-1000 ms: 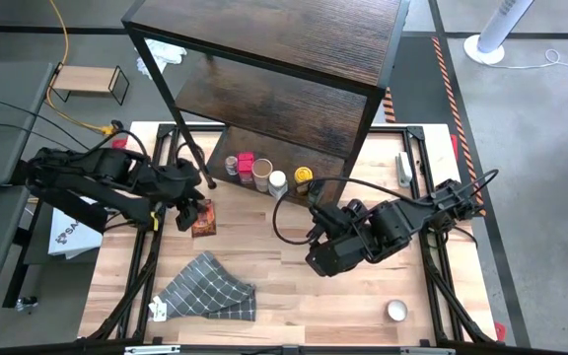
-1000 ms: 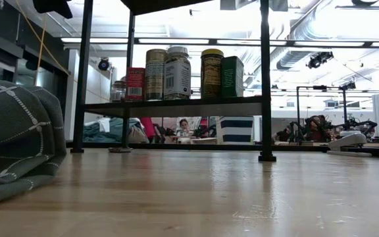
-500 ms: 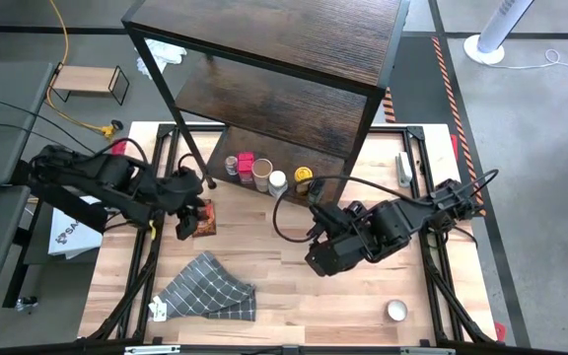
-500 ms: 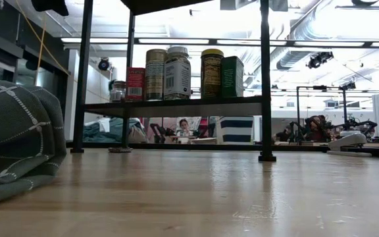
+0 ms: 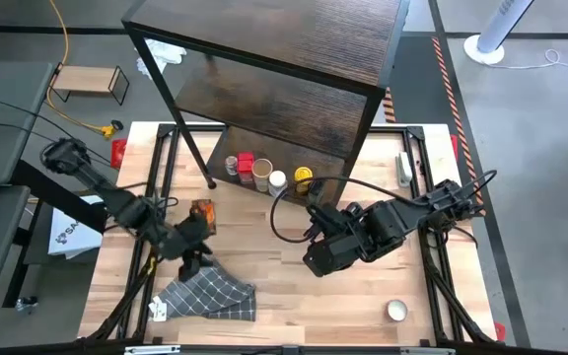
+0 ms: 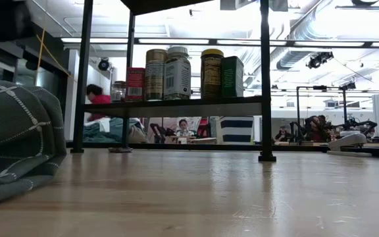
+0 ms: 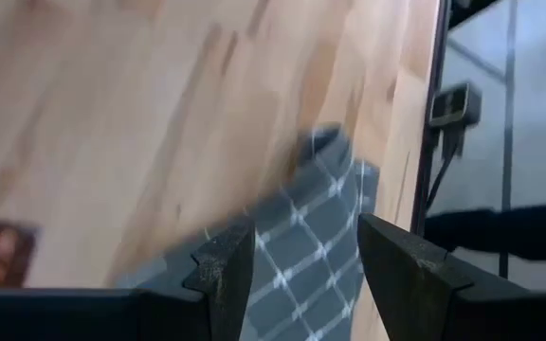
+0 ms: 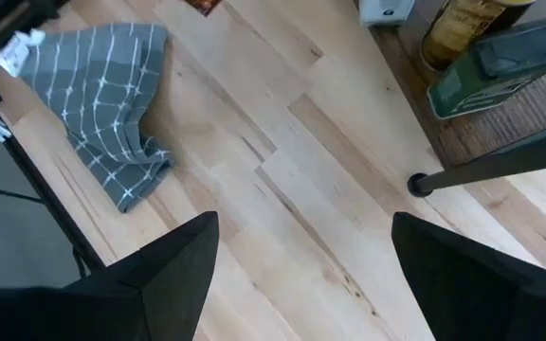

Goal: Shelf spices
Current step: Put the orange seasoning pack on the shelf

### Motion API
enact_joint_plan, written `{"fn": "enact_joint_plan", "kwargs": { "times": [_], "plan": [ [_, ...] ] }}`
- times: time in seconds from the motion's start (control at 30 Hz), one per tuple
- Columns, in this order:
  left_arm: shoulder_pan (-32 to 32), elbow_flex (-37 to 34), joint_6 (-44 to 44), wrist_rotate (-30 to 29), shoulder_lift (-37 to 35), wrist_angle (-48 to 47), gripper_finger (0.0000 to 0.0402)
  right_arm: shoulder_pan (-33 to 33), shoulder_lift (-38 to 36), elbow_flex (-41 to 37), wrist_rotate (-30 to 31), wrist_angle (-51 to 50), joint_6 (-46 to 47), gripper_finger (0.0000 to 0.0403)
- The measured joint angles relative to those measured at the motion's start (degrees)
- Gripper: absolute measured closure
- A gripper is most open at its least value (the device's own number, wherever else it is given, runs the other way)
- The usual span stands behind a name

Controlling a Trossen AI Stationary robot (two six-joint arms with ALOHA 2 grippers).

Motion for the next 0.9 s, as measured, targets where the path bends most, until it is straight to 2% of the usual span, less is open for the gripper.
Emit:
{"fn": "enact_joint_plan", "kwargs": {
  "times": [0.17, 0.3, 0.5, 0.7, 0.77, 0.9],
  "plan": [
    [-4.5, -1.5, -3.0, -2.4, 1.1, 1.1, 0.0218, 0.0, 1.9, 0.0, -2.5, 0.0, 0.1, 0.0094],
    [-7.1, -1.5, 3.1, -4.1, 3.6, 1.0, 0.0218, 0.1, 4.6, 0.0, -4.1, 0.3, 0.3, 0.0094],
    [-7.5, -1.5, 8.9, -4.2, 10.3, 0.9, 0.0218, 0.9, 9.9, 0.0, -5.7, 3.2, 2.5, 0.0094],
    [-8.6, -1.5, 11.8, -0.7, 16.2, -1.0, 0.0218, 2.8, 14.2, 0.0, -6.9, 4.9, 6.7, 0.0094],
    [-9.5, -1.5, 11.4, -2.5, 16.4, -5.6, 0.0218, 3.9, 15.4, 0.0, -6.9, 4.4, 9.6, 0.0094],
    [-9.1, -1.6, 1.7, -11.0, 12.9, -15.9, 0.0218, 5.7, 16.2, 0.0, -7.1, 3.6, 14.2, 0.0094]
  ]
}}
